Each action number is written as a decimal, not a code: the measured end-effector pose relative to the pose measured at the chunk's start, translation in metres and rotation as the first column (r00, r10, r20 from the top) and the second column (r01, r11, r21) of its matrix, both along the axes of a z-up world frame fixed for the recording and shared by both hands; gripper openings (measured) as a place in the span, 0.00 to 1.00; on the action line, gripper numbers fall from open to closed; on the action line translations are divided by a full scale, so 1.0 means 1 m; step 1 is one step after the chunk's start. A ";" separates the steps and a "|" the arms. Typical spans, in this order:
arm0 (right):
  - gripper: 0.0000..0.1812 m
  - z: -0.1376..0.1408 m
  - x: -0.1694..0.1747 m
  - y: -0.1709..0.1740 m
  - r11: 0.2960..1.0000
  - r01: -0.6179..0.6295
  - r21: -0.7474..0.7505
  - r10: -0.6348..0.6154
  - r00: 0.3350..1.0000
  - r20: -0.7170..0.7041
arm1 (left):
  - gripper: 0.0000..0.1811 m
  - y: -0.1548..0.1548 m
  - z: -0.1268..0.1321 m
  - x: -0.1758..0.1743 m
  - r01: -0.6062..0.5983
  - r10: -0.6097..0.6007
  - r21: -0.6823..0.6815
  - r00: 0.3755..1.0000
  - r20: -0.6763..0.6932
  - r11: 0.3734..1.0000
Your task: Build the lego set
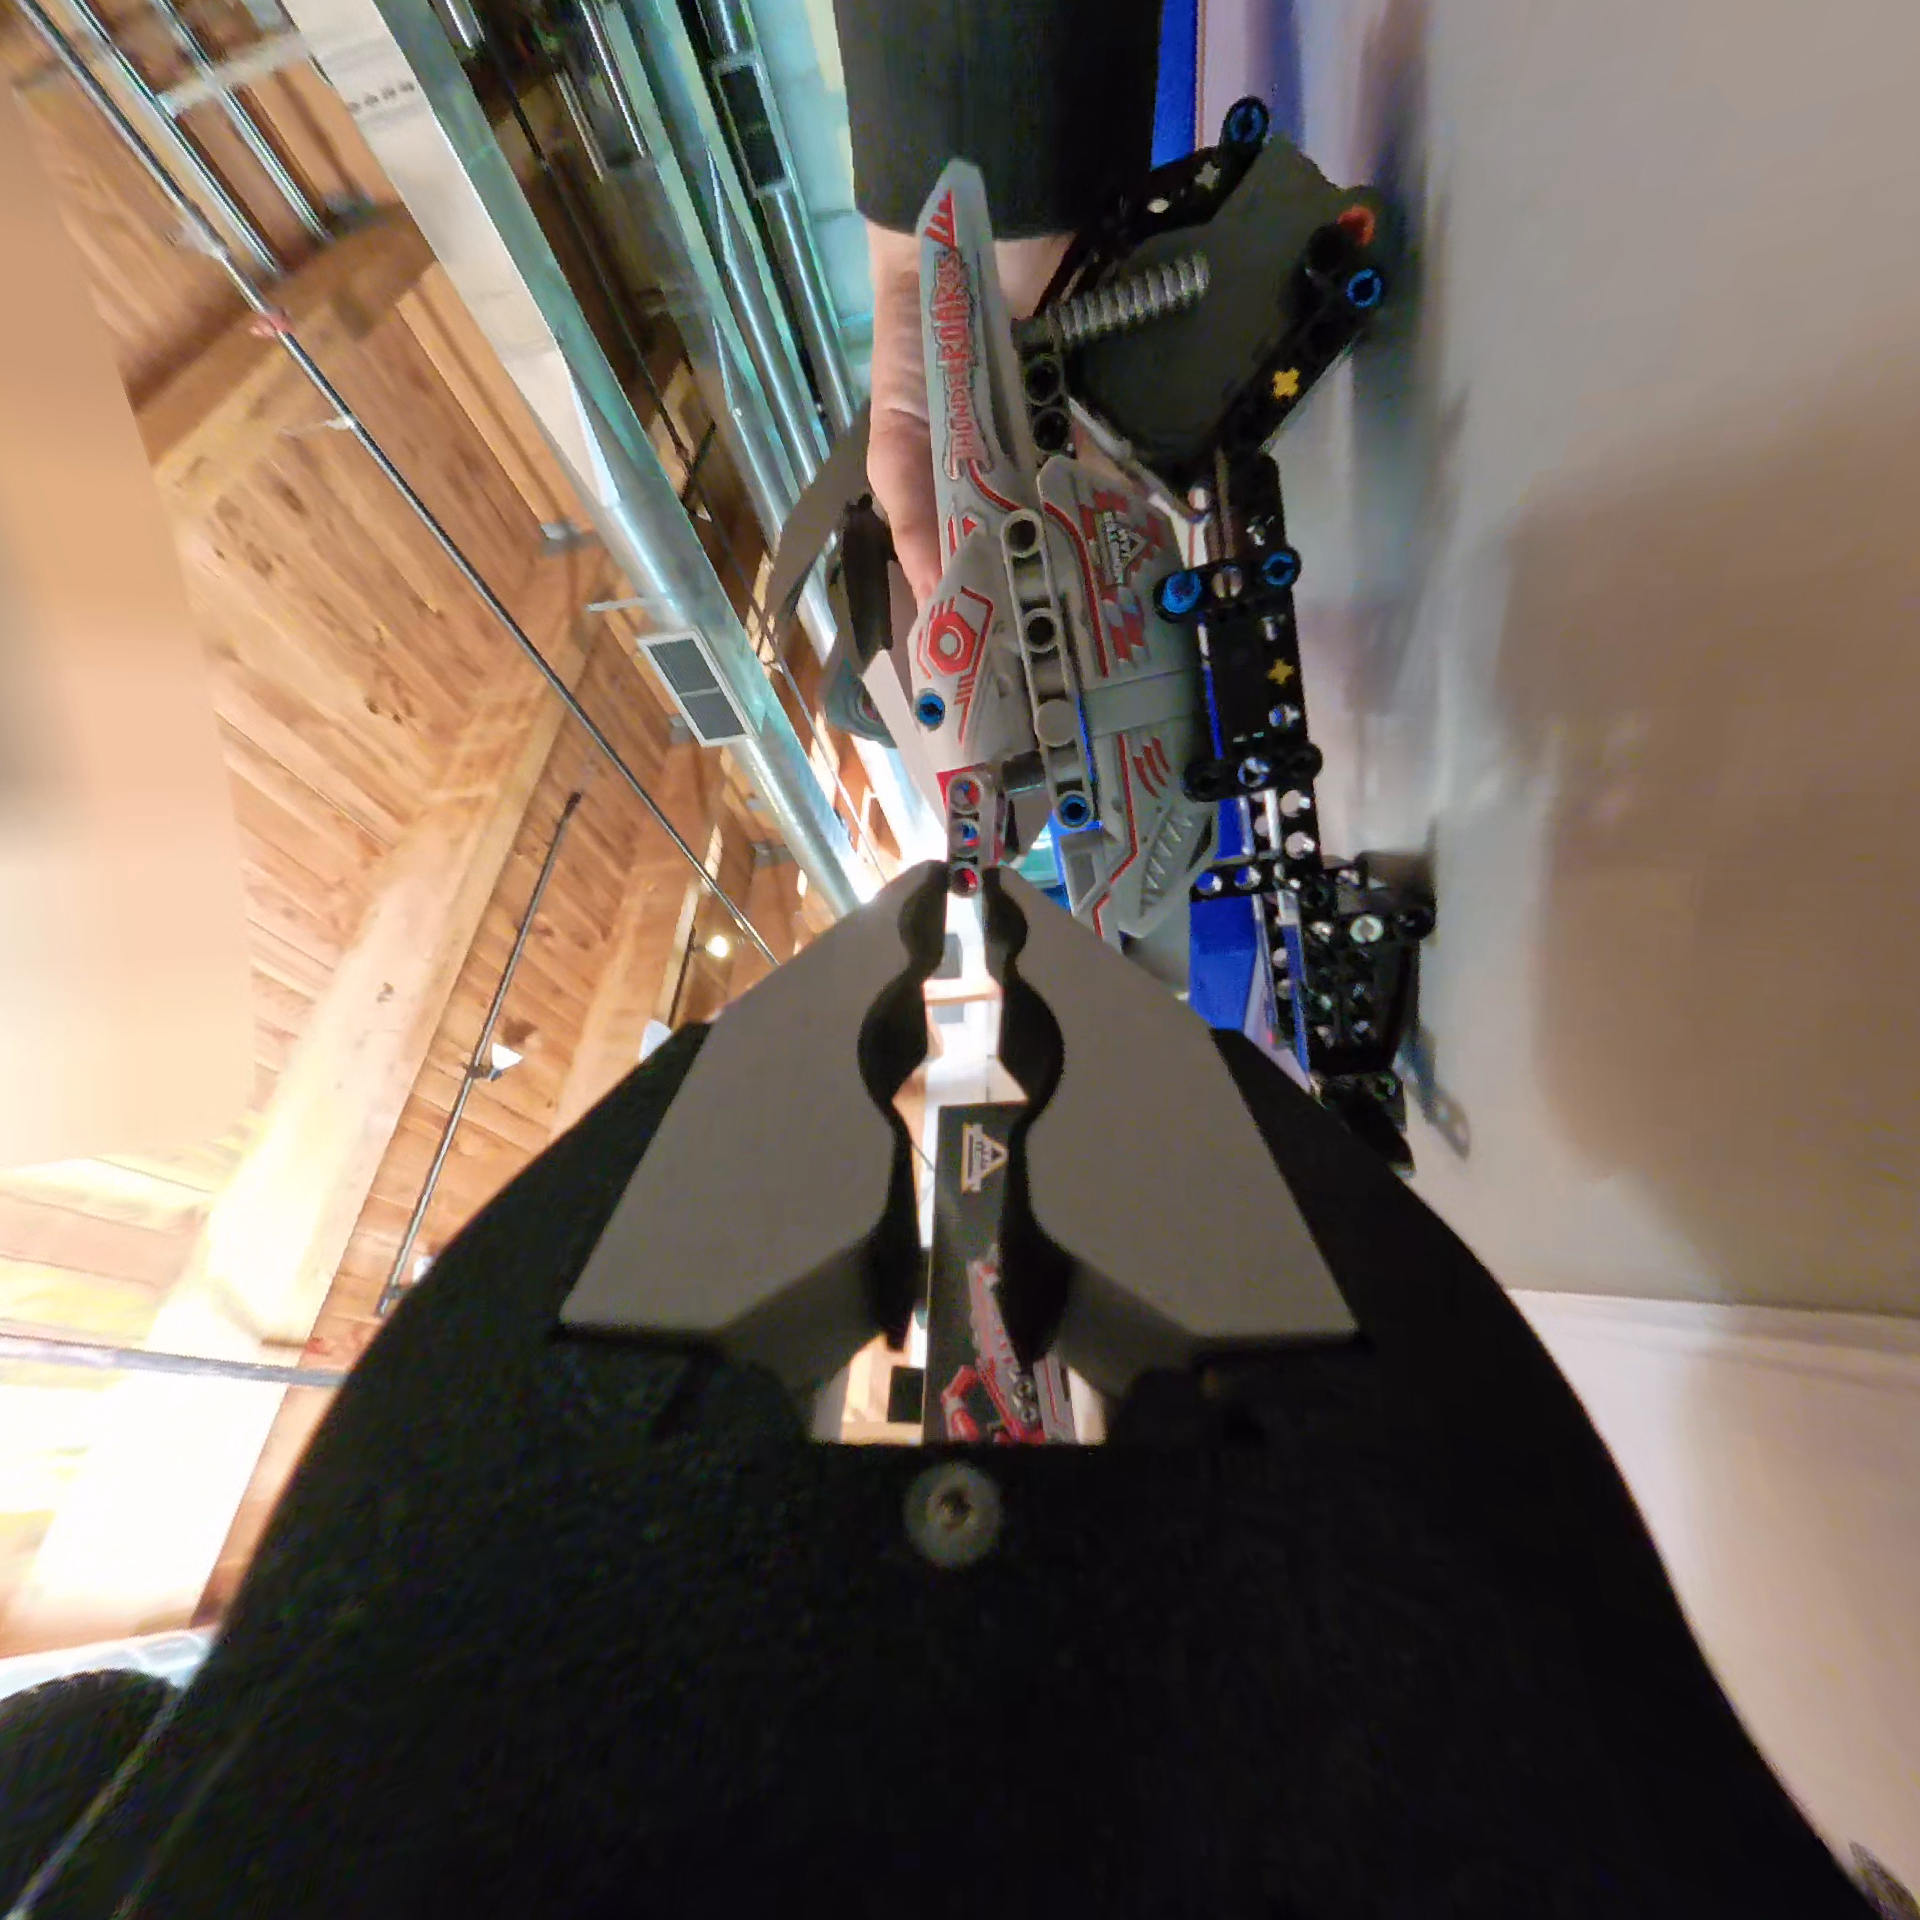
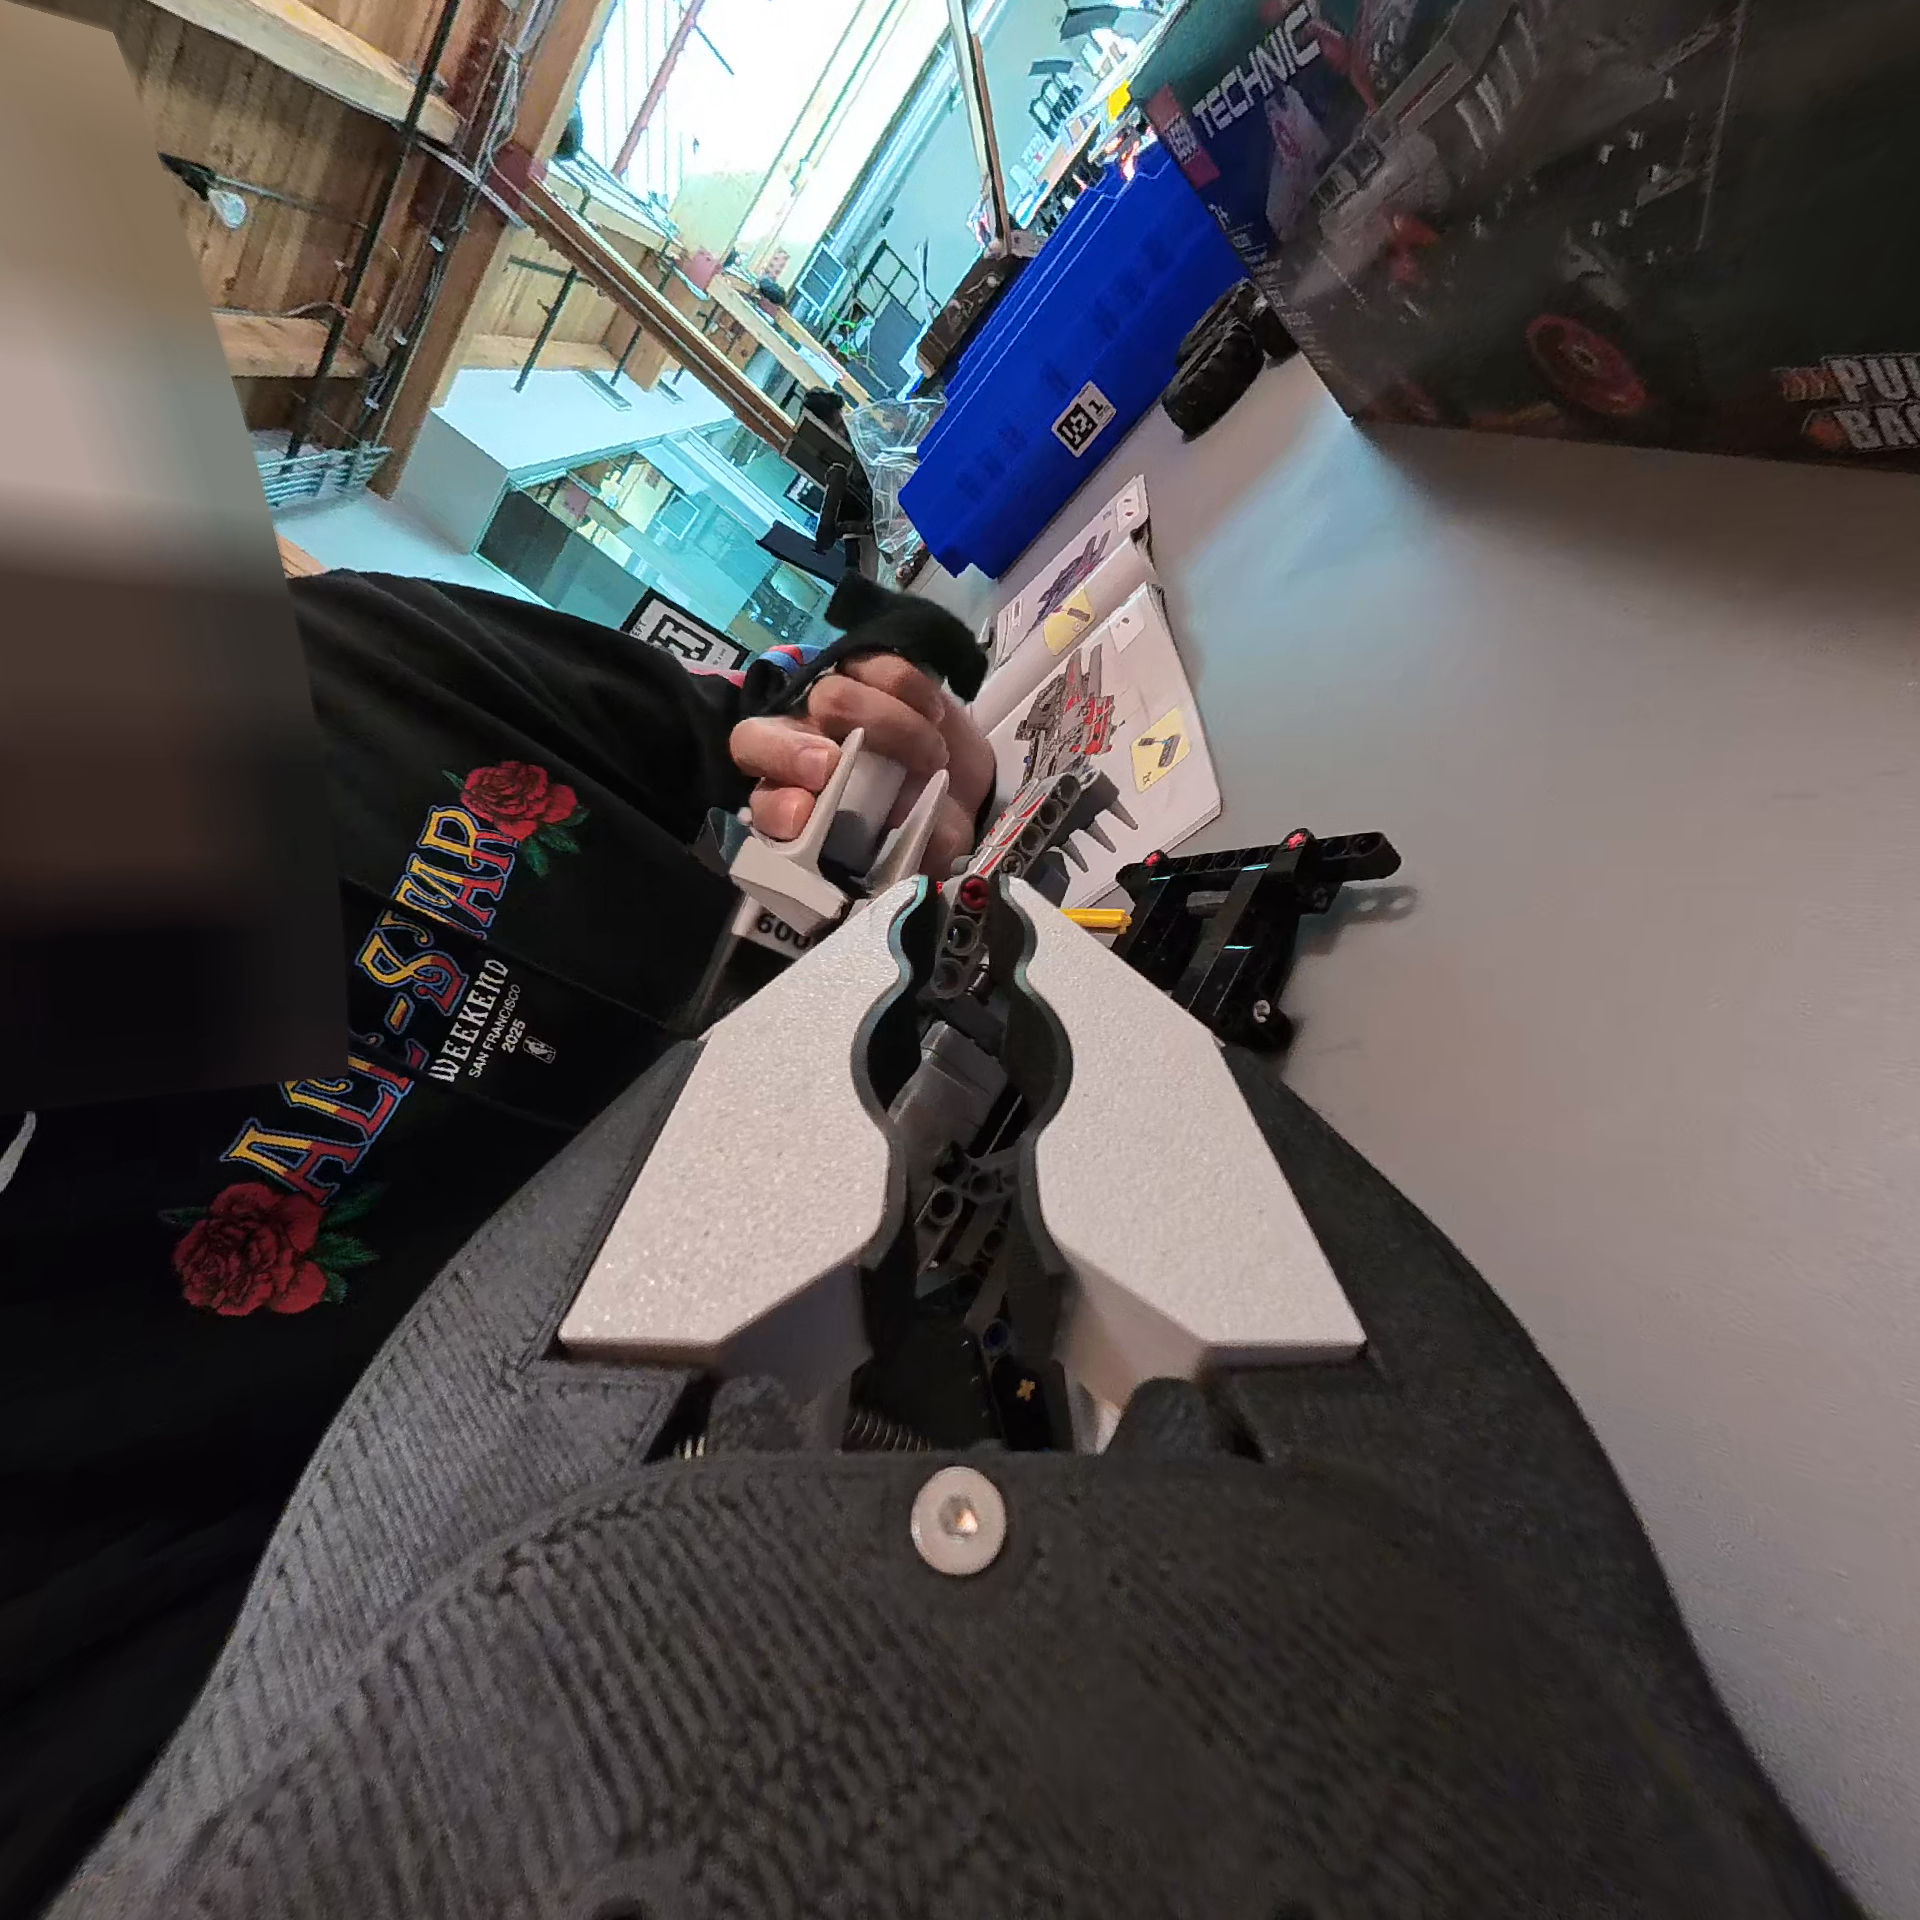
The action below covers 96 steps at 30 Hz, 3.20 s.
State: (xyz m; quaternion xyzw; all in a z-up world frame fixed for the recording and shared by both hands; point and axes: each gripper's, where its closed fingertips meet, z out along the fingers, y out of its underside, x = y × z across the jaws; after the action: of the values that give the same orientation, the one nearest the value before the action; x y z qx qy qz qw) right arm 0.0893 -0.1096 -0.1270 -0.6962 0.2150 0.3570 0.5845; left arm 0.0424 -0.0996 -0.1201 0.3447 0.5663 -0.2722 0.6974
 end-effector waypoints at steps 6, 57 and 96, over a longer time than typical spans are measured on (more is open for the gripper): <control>0.05 0.000 0.001 0.001 1.000 -0.007 0.017 0.007 1.000 -0.029 | 0.02 0.000 0.000 0.000 0.022 -0.023 0.008 0.997 0.079 1.000; 0.05 0.001 0.003 0.004 0.997 -0.013 0.073 0.018 0.998 -0.067 | 0.00 0.003 -0.002 0.003 0.060 -0.146 -0.182 0.851 -0.505 0.981; 0.05 0.001 0.003 0.003 0.998 -0.015 0.064 0.017 1.000 -0.026 | 0.05 0.001 -0.090 -0.026 -0.037 0.145 0.147 -0.047 -0.988 0.989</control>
State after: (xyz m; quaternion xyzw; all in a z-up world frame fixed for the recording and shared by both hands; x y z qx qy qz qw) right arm 0.0923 -0.1065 -0.1258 -0.6742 0.2055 0.3774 0.6006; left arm 0.0162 -0.0988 -0.2101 0.0301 0.9258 -0.3688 0.0775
